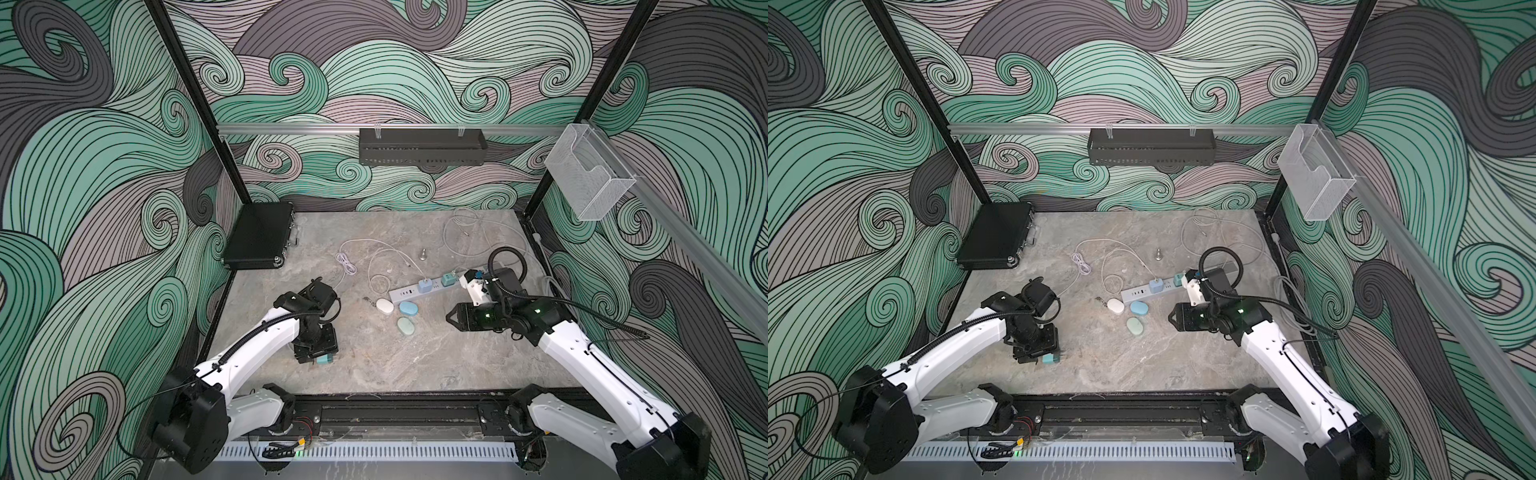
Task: Charge the bluetooth headset
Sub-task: Pick up the plug from the center of the board.
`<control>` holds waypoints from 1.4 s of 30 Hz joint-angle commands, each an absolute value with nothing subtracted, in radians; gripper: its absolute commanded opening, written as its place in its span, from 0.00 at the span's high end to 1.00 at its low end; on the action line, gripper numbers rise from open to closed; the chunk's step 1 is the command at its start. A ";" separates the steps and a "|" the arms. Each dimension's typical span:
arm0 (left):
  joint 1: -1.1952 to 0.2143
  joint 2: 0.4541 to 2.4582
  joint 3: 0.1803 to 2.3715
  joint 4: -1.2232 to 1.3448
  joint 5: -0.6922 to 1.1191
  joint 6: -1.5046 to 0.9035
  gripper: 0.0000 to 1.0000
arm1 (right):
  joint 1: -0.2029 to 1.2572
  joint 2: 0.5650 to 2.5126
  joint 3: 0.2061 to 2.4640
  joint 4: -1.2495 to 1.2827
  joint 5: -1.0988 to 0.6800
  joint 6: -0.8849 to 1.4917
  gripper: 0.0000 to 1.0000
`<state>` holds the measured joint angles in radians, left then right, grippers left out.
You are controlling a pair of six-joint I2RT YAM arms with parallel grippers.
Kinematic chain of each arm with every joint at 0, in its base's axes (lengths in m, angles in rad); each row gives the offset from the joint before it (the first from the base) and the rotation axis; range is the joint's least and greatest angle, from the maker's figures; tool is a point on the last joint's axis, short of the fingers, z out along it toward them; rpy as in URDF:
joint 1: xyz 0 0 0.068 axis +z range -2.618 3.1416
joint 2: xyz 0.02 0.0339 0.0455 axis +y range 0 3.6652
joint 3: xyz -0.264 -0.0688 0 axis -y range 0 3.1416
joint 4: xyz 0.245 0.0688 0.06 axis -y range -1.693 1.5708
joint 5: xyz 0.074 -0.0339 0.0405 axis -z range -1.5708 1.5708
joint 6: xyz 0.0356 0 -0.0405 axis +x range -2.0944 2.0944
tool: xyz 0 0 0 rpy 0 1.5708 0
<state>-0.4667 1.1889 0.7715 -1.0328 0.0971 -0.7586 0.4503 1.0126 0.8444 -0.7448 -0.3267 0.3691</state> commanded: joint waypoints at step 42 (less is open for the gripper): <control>-0.467 1.138 0.741 -0.693 0.155 -0.541 0.77 | 0.454 1.061 0.907 -0.637 -0.624 0.577 0.47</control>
